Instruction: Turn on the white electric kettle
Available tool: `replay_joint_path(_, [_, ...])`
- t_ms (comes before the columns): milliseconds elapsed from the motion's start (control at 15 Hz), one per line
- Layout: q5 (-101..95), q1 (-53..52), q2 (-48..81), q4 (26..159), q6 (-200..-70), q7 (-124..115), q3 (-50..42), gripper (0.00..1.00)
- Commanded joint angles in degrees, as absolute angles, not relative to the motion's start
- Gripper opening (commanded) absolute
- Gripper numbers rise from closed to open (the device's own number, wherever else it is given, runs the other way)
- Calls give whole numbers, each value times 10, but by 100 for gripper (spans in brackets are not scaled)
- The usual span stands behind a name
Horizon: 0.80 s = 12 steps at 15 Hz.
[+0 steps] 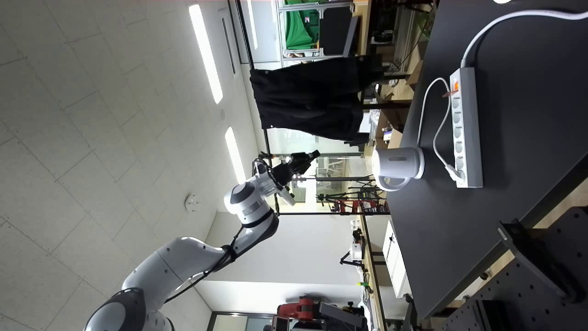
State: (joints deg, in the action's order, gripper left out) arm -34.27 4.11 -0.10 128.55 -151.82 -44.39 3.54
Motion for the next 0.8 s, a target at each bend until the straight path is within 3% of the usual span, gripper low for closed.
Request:
replay_joint_path(0, [-432,15,59,1235,-1527,-574,54,0])
replay_joint_path(733, [-439,-53,172,1182,-1528,-591,73,0])
